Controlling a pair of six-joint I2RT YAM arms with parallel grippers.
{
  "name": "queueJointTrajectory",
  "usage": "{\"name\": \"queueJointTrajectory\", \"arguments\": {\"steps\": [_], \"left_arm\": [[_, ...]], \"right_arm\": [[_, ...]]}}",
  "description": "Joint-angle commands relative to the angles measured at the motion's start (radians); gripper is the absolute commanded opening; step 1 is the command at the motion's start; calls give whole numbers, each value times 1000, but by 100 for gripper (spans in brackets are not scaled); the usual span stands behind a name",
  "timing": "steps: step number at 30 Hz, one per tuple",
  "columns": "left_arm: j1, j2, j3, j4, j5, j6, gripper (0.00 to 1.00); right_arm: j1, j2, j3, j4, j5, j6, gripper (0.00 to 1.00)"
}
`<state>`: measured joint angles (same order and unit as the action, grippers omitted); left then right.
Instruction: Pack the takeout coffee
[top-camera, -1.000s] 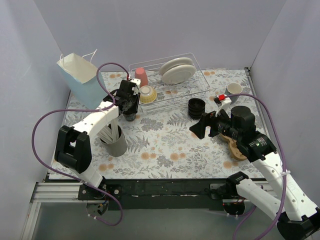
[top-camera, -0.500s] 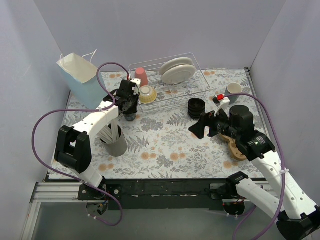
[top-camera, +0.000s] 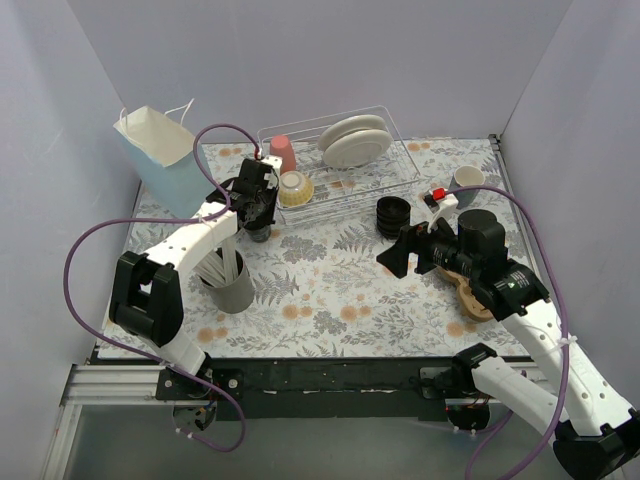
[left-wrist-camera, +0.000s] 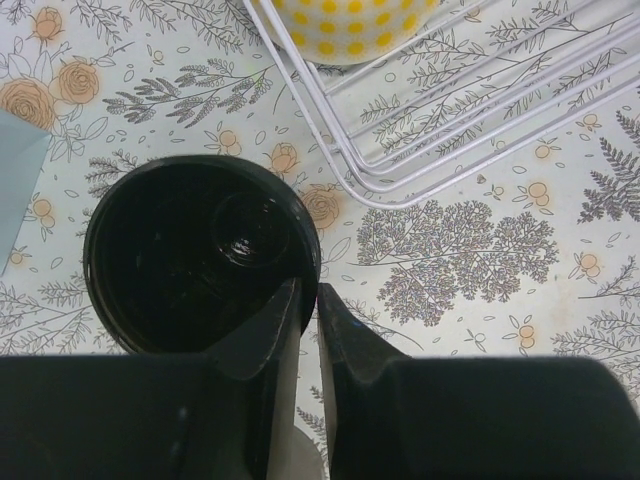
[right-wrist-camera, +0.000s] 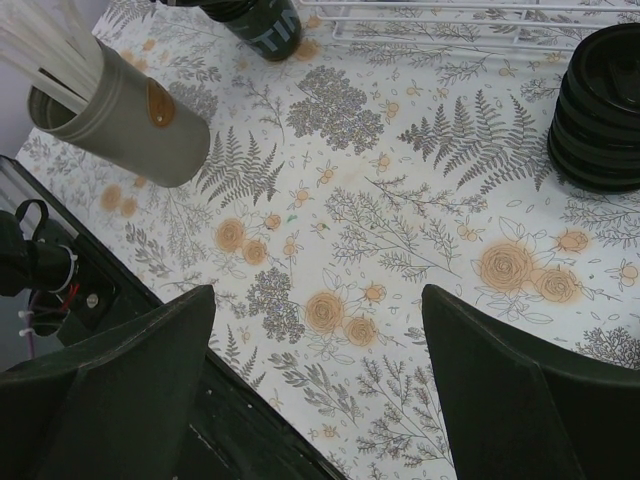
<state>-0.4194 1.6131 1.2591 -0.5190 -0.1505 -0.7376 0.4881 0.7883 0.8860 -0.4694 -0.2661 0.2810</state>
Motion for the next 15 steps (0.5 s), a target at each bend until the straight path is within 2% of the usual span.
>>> {"name": "queueJointTrajectory", "arguments": {"steps": [1,4,15], "left_arm": [[5,-21,37,2,-14,12,9],[5,-19,46,-9,-18,12,0],[5,48,160,-130,-34,-2,0]], "right_arm": [[-3,-6,2,38,-19,0,91],[-3,-4,-2,41,-19,3,92],[-2,-3,-2,38,-19,6,91]]}}
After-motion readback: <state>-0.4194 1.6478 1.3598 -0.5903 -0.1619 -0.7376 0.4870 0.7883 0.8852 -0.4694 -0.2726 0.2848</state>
